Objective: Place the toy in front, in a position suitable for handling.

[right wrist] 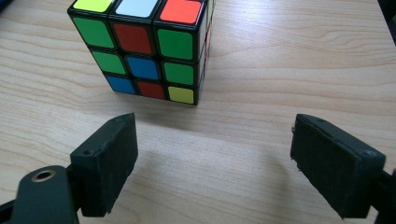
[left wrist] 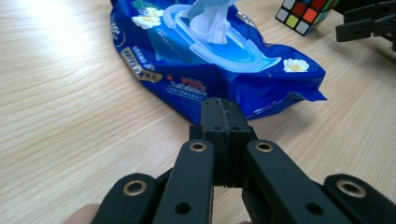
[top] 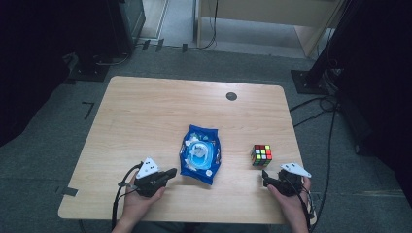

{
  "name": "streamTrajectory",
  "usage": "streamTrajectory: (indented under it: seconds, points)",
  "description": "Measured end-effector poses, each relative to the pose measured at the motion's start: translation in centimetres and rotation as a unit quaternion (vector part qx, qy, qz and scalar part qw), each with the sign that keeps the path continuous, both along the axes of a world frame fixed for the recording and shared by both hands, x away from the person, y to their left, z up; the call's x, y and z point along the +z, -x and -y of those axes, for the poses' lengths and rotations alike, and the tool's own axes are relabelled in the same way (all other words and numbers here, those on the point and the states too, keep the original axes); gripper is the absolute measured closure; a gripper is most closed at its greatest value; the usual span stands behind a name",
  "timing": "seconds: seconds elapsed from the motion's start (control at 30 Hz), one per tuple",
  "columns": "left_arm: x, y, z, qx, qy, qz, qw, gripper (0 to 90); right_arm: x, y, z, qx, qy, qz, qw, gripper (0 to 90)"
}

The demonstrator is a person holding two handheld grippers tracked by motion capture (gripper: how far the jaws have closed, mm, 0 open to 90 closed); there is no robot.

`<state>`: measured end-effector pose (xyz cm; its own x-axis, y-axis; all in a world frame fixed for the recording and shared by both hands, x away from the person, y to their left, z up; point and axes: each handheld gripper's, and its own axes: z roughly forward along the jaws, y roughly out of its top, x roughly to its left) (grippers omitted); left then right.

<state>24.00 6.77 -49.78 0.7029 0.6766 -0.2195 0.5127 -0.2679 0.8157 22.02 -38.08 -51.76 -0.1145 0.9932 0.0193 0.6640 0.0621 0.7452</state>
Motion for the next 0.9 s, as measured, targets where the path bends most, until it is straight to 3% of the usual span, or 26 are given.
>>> streamTrajectory:
  seconds: [0.1,0.13,0.17,0.23,0.27,0.3,0.33,0.43,0.53,0.63,0.83,0.9]
  points:
    - [0.0,0.1,-0.3,-0.001,0.008,0.000,1.0000,90.0,0.0,0.0,-0.1,0.002,0.000,0.000,1.0000,15.2]
    - [0.1,0.2,-0.5,-0.022,0.033,-0.007,0.9992,90.0,0.0,0.0,-0.1,0.001,0.000,0.000,1.0000,15.2]
    - [0.1,0.3,-0.4,-0.037,0.040,-0.013,0.9984,87.5,0.0,0.0,-0.1,0.001,0.000,0.000,1.0000,15.2]
    - [0.1,0.5,-0.1,-0.040,0.034,-0.011,0.9986,69.8,0.0,0.0,-0.1,0.001,0.000,0.000,1.0000,15.2]
    - [-0.1,0.8,0.6,-0.043,0.017,-0.006,0.9989,65.5,0.0,0.0,-0.1,0.000,0.000,0.000,1.0000,15.2]
    - [-0.1,0.8,0.6,-0.043,0.017,-0.006,0.9989,60.0,0.0,0.0,-0.1,0.001,0.001,-0.001,1.0000,15.3]
    - [-0.4,0.8,1.3,-0.036,-0.001,-0.003,0.9994,54.5,0.0,0.0,-0.1,0.000,0.001,-0.001,1.0000,15.3]
    - [-0.4,0.8,1.7,-0.030,-0.008,0.001,0.9995,48.9,0.0,0.0,-0.1,0.001,0.001,-0.001,1.0000,15.2]
    - [-0.4,0.9,2.3,-0.020,-0.025,0.014,0.9994,46.2,0.0,0.0,0.0,0.000,0.001,-0.001,1.0000,15.3]
    - [-0.3,1.0,2.4,-0.019,-0.028,0.019,0.9992,46.4,-0.1,0.0,0.0,-0.001,0.000,-0.003,1.0000,15.3]
    - [-0.4,1.0,2.7,-0.017,-0.034,0.021,0.9990,52.7,0.3,0.3,-0.1,-0.004,-0.001,0.002,1.0000,15.4]
    - [-0.4,0.9,2.8,-0.016,-0.038,0.022,0.9989,53.7,0.8,0.6,-0.3,-0.005,-0.008,0.014,0.9999,16.8]
